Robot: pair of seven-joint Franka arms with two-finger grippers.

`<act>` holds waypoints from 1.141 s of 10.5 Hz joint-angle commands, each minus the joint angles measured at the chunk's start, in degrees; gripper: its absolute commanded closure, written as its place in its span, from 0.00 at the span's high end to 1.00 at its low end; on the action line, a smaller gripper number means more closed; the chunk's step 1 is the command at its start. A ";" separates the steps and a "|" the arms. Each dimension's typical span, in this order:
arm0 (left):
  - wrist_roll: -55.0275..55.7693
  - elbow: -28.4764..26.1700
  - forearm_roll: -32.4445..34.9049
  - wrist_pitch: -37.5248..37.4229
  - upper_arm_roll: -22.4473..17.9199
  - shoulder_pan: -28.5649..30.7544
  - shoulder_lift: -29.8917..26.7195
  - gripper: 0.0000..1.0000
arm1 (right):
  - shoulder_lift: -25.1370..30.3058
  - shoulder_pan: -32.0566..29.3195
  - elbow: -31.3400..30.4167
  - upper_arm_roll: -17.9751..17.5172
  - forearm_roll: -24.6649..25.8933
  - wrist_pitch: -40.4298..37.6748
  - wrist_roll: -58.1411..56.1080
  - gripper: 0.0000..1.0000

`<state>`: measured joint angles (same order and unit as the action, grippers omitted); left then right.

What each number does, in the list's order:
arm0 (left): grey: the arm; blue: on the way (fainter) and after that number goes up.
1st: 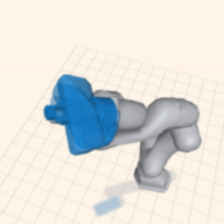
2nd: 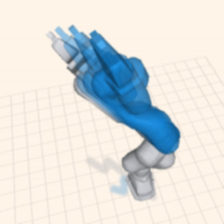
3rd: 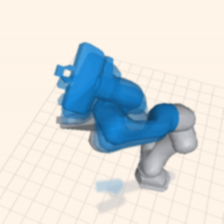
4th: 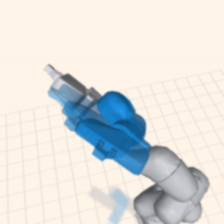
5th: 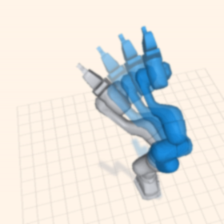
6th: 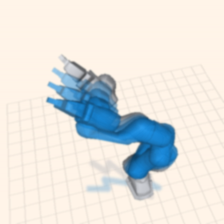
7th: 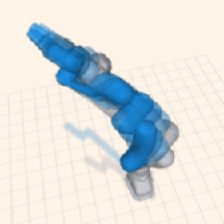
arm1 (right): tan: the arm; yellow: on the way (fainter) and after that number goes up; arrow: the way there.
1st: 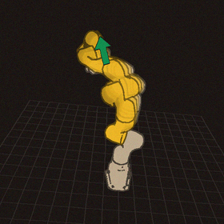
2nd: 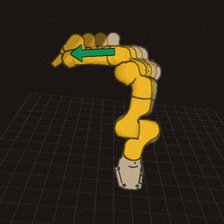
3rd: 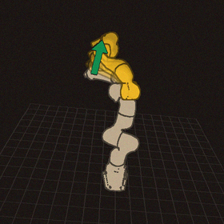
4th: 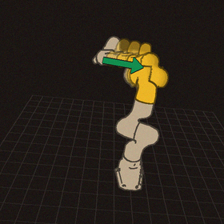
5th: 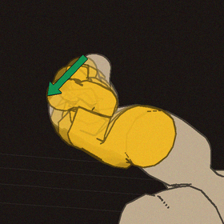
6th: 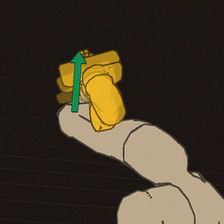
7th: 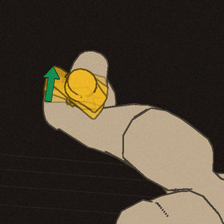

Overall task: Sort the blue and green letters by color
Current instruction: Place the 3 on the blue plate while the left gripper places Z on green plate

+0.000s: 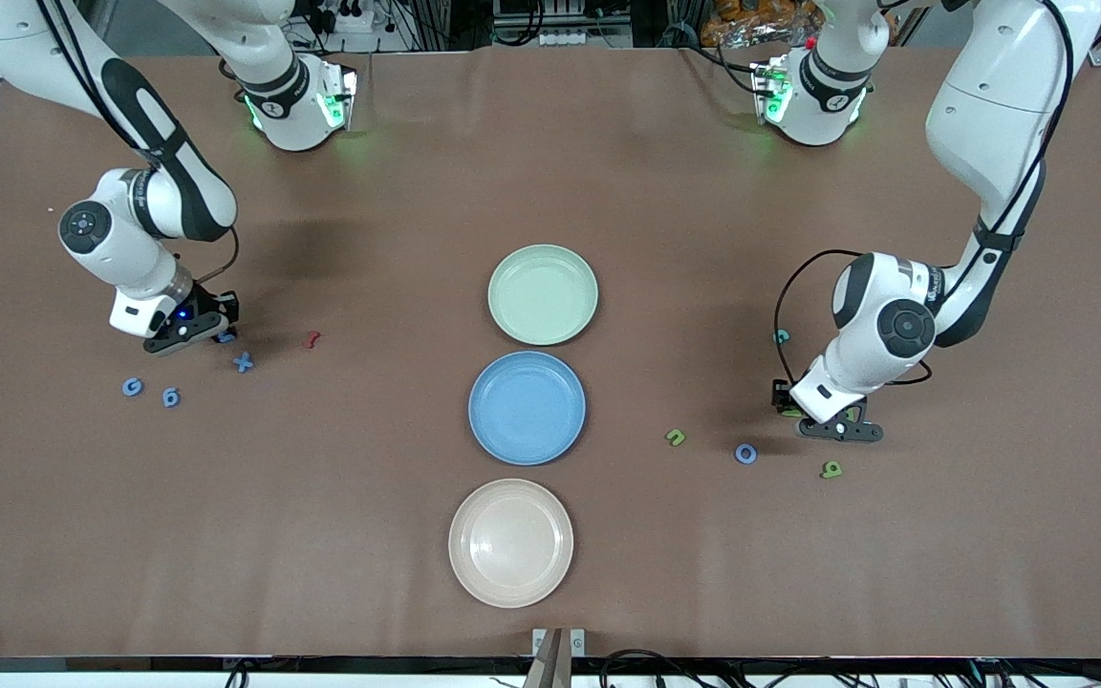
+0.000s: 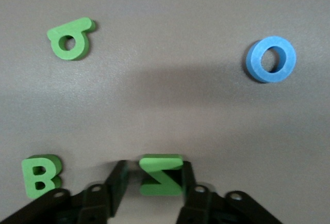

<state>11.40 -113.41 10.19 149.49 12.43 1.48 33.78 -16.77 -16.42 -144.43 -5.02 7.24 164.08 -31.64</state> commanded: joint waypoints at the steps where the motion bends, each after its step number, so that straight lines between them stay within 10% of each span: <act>1: 1.69 0.56 1.85 0.37 0.05 -0.42 -0.11 0.00 | 2.25 -2.30 0.98 -0.78 0.41 -3.03 0.61 0.00; 6: 20.78 0.12 1.85 -9.19 0.66 -11.89 -7.14 0.00 | 4.29 8.91 9.84 -1.13 -1.26 -13.52 31.65 0.00; 12: 46.04 3.01 0.27 -9.74 2.58 -27.66 -5.66 0.00 | -5.88 25.80 31.43 -2.52 -1.44 -20.35 60.94 0.00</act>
<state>51.01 -112.29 10.30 140.40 13.92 -23.65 27.22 -16.05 4.37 -125.01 -6.62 6.59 149.28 19.58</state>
